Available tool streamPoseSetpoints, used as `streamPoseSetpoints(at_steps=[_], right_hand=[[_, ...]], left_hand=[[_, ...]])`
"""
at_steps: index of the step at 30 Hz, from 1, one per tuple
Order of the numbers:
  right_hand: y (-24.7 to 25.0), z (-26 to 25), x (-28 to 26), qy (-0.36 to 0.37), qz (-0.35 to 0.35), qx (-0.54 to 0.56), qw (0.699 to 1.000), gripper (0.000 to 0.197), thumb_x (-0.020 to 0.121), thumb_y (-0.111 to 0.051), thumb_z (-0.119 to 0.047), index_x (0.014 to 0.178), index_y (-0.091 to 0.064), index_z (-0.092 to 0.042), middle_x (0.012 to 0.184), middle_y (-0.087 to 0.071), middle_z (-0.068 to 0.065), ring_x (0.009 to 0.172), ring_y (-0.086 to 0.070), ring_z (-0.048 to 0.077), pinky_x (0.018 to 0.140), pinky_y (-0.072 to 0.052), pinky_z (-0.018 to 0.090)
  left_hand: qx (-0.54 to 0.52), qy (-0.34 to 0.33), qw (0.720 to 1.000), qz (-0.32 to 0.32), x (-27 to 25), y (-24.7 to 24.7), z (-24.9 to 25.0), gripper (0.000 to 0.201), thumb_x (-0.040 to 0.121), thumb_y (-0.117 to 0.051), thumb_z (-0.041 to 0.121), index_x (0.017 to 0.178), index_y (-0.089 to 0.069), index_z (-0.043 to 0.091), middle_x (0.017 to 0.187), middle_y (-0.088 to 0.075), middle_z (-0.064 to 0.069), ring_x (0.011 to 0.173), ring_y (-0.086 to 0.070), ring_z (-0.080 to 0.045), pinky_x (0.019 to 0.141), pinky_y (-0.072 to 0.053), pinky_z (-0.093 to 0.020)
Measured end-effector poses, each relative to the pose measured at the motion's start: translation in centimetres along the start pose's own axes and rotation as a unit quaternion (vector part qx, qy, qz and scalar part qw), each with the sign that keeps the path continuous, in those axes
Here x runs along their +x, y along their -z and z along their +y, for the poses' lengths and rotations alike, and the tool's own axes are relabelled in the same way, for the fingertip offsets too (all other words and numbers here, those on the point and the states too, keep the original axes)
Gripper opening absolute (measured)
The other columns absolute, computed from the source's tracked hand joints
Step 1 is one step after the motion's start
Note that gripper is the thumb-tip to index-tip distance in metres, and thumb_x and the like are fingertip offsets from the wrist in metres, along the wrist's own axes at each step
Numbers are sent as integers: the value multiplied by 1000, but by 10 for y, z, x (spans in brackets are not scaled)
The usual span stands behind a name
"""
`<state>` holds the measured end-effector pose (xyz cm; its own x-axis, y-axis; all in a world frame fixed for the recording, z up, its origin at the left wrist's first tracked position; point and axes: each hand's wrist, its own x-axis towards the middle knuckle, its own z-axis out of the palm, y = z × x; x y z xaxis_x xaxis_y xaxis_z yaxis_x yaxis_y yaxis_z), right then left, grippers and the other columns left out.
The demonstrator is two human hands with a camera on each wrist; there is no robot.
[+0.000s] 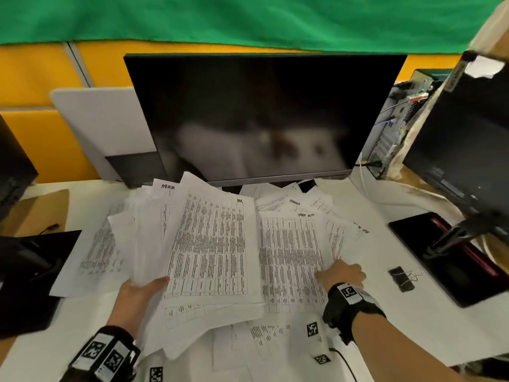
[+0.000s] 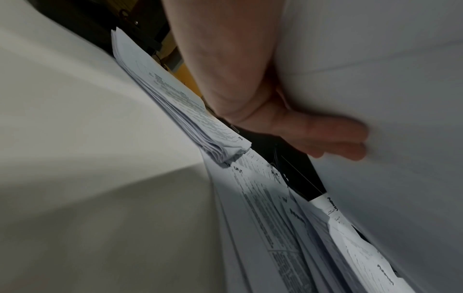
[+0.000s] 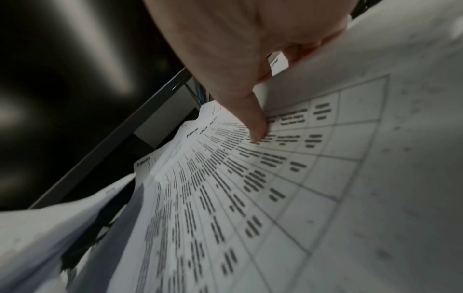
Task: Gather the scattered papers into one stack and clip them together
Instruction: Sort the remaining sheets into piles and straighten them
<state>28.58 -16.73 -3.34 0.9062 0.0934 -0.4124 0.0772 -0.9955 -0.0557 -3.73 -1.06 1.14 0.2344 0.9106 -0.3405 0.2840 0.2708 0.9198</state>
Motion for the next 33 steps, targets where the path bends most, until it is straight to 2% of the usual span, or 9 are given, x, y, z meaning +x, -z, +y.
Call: streamPoseSetpoints(at_steps=[6, 10, 14, 17, 21, 24, 26, 29, 33], right_hand=[[-1, 5, 3, 41, -6, 117, 992, 65, 77, -73, -25, 130, -39, -7, 130, -39, 19, 117, -47, 35, 95, -47, 42], [1, 6, 2, 75, 1, 210, 975, 84, 80, -68, -5, 145, -15, -7, 129, -48, 26, 107, -58, 40, 89, -51, 43], [14, 11, -4, 155, 17, 271, 950, 31, 92, -53, -9, 122, -51, -1, 109, -65, 20, 83, -62, 30, 66, -54, 34], [42, 15, -18, 243, 34, 296, 923, 23, 96, -49, -17, 108, -61, 0, 84, -63, 10, 65, -54, 17, 51, -40, 21], [98, 11, -39, 324, 79, 311, 890, 17, 95, -51, -19, 86, -61, -9, 72, -62, 2, 72, -58, 25, 55, -41, 25], [131, 6, -46, 333, 101, 345, 872, 28, 95, -52, -29, 102, -64, -5, 92, -68, 12, 87, -63, 31, 76, -53, 39], [147, 2, -55, 343, 94, 372, 857, 25, 95, -51, -29, 95, -64, -7, 87, -67, 10, 81, -62, 28, 65, -49, 33], [146, -5, -69, 339, 12, 423, 840, 15, 97, -49, -23, 88, -60, -17, 81, -63, -1, 74, -59, 16, 58, -41, 25], [80, -15, -57, 284, -121, 391, 867, 28, 94, -47, -31, 110, -59, -12, 100, -63, 1, 92, -60, 21, 88, -49, 40]], left_hand=[[13, 16, 1000, 4, 12, 7, -15, 41, 81, -68, 16, 119, -60, 2, 106, -70, -13, 98, -63, -31, 90, -44, -38], [1, 24, 1000, 16, 14, 15, -21, 41, 82, -68, 15, 120, -60, 4, 107, -69, -14, 100, -62, -32, 94, -43, -41], [-8, 28, 999, 35, 15, 25, -26, 40, 82, -68, 13, 120, -60, 2, 108, -68, -15, 103, -61, -34, 98, -41, -43], [-19, 35, 998, 40, 14, 29, -29, 39, 82, -67, 10, 119, -59, 1, 109, -67, -17, 101, -61, -33, 96, -42, -42], [-41, 45, 998, 31, 14, 27, -31, 36, 82, -67, 8, 118, -60, 2, 107, -68, -17, 95, -62, -30, 87, -43, -38], [-54, 47, 997, 16, 13, 21, -28, 32, 83, -66, 8, 114, -61, 4, 102, -70, -13, 90, -63, -26, 73, -45, -31], [-62, 43, 997, 3, 11, 15, -25, 30, 82, -67, 9, 112, -62, 5, 102, -70, -12, 92, -64, -25, 70, -44, -29], [-71, 41, 997, -17, 5, 3, -24, 35, 82, -68, 12, 116, -61, 6, 105, -70, -10, 92, -65, -23, 74, -45, -28], [-86, 46, 995, -31, -10, -14, -21, 46, 84, -67, 26, 124, -59, 4, 111, -67, -7, 108, -61, -27, 87, -42, -30]])
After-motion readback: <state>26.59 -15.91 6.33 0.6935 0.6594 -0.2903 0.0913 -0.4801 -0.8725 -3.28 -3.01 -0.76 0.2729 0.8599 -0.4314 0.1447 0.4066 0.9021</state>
